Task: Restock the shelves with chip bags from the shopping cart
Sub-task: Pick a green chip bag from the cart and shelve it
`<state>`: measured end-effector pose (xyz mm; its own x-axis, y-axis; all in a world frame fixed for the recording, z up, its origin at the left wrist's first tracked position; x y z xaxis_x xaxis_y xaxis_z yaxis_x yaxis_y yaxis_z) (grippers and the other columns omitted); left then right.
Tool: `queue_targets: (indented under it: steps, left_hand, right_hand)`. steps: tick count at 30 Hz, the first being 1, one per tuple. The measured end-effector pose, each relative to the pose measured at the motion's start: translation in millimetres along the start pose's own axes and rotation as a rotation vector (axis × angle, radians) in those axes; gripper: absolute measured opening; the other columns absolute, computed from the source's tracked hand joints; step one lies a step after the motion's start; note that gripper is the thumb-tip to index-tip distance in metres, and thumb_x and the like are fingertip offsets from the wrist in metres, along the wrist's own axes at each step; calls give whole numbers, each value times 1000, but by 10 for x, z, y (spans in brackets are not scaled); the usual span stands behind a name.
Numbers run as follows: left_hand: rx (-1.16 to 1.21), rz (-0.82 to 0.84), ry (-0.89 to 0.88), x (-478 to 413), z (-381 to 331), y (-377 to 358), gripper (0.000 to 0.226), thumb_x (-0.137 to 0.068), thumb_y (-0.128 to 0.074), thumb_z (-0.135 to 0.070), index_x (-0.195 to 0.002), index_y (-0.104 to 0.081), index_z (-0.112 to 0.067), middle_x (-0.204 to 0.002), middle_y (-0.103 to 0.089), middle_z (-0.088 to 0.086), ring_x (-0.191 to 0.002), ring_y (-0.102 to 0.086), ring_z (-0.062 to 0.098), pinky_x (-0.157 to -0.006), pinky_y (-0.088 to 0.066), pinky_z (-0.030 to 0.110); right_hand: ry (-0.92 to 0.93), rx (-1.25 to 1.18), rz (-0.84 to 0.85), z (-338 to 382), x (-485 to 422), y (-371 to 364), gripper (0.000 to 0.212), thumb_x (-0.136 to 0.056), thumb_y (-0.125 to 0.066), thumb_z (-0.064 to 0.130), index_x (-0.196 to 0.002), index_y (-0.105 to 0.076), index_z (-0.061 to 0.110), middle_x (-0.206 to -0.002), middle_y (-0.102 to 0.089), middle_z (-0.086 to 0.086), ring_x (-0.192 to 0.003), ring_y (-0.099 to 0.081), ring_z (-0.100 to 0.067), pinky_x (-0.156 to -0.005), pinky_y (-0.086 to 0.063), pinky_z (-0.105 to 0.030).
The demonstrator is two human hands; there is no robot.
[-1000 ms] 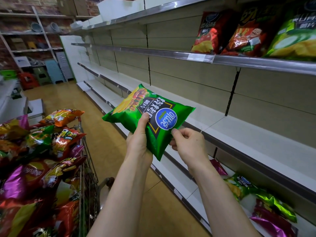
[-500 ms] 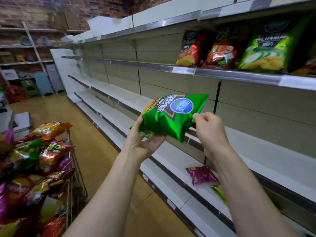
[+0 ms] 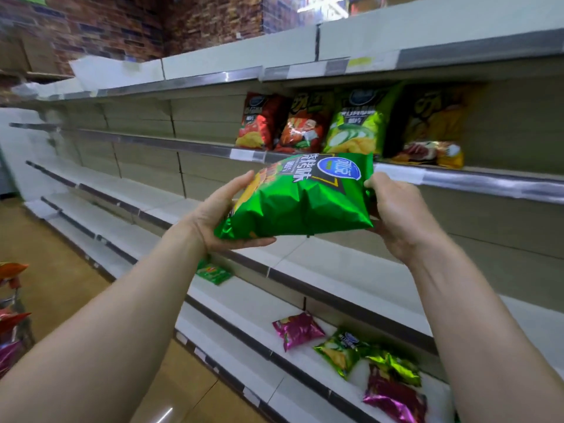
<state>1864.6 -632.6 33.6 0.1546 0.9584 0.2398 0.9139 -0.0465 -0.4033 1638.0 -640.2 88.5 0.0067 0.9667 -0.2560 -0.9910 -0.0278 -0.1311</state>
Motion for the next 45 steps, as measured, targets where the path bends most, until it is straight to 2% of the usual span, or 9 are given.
queue_targets:
  steps: [5, 8, 11, 17, 22, 26, 32, 37, 45]
  left_hand:
    - [84, 43, -43, -283, -18, -649, 42, -82, -66, -48, -108, -66, -16, -93, -73, 15, -89, -69, 27, -71, -60, 40]
    - [238, 114, -63, -492, -18, -1034, 50, -83, -67, -47, -121, -63, -14, -106, -70, 16, -101, -65, 26, -76, -58, 40]
    - [336, 161, -72, -688, 16, -1378, 44, -87, -63, -45, -118, -63, -13, -100, -71, 16, -95, -66, 26, -75, -58, 39]
    - [303, 269, -61, -1051, 141, -1822, 43, -87, -63, -34, -124, -63, -11, -120, -67, 13, -113, -63, 29, -100, -47, 46]
    - [190, 226, -178, -1422, -209, -1739, 49, -81, -72, -28, -126, -60, -13, -120, -67, 14, -112, -63, 31, -87, -54, 45]
    - [79, 318, -162, -1522, -270, -2041, 46, -83, -72, -18, -126, -59, -12, -116, -69, 14, -106, -66, 32, -81, -56, 47]
    - [3, 107, -265, -1841, -548, -2018, 72, -72, -81, -41, -132, -47, -18, -120, -62, 9, -102, -63, 27, -68, -58, 39]
    - [-428, -34, -559, -1827, -987, -2117, 93, -72, -83, -37, -147, -29, -24, -143, -44, 6, -118, -50, 22, -104, -43, 44]
    - [-808, 76, -601, -1983, -945, -2668, 101, -78, -78, -39, -154, -16, -16, -149, -40, 5, -132, -42, 22, -106, -34, 31]
  right_hand:
    - [-28, -294, -69, 143, -9, 411, 23, -99, -50, 23, -86, -66, 14, -82, -71, -4, -76, -69, -15, -72, -58, -37]
    - [-45, -492, -70, 76, -30, 566, 49, -99, -39, 50, -112, -63, 8, -108, -70, -9, -105, -66, -20, -84, -55, -36]
    - [14, -379, -59, 44, -70, 476, 55, -94, -39, 59, -133, -53, 22, -129, -63, 0, -120, -58, -15, -101, -43, -37]
    - [71, -161, -371, 70, -488, 631, 79, -61, -81, 46, -129, -50, 19, -115, -68, 1, -103, -68, -21, -94, -53, -47]
    - [20, -83, -382, 127, -950, 996, 25, -87, -69, 25, -106, -53, 23, -117, -64, -4, -100, -66, -22, -75, -56, -35]
    - [26, -63, -412, 243, -1146, 1030, 79, -60, -82, 53, -123, -54, 14, -113, -70, -4, -97, -70, -24, -87, -56, -49]
    - [-15, -22, -479, 399, -1435, 1389, 48, -78, -79, 35, -115, -61, 9, -100, -72, -11, -88, -71, -27, -81, -58, -45]
    - [-77, 36, -401, 476, -1657, 1578, 43, -80, -75, 37, -113, -65, 11, -101, -73, -13, -91, -72, -29, -88, -55, -51]
    - [-30, 114, -440, 563, -1945, 1762, 21, -95, -54, 23, -109, -58, 7, -78, -67, -9, -52, -65, -18, -51, -54, -26]
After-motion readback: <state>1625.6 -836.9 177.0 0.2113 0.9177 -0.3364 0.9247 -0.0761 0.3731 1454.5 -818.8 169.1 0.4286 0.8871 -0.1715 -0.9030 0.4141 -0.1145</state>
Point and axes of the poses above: each hand's wrist, its own x-axis away from the middle knuckle, its own y-axis out of the back of the hand, z = x × y, the point moved 9 cm from there along -x, towards the middle knuckle
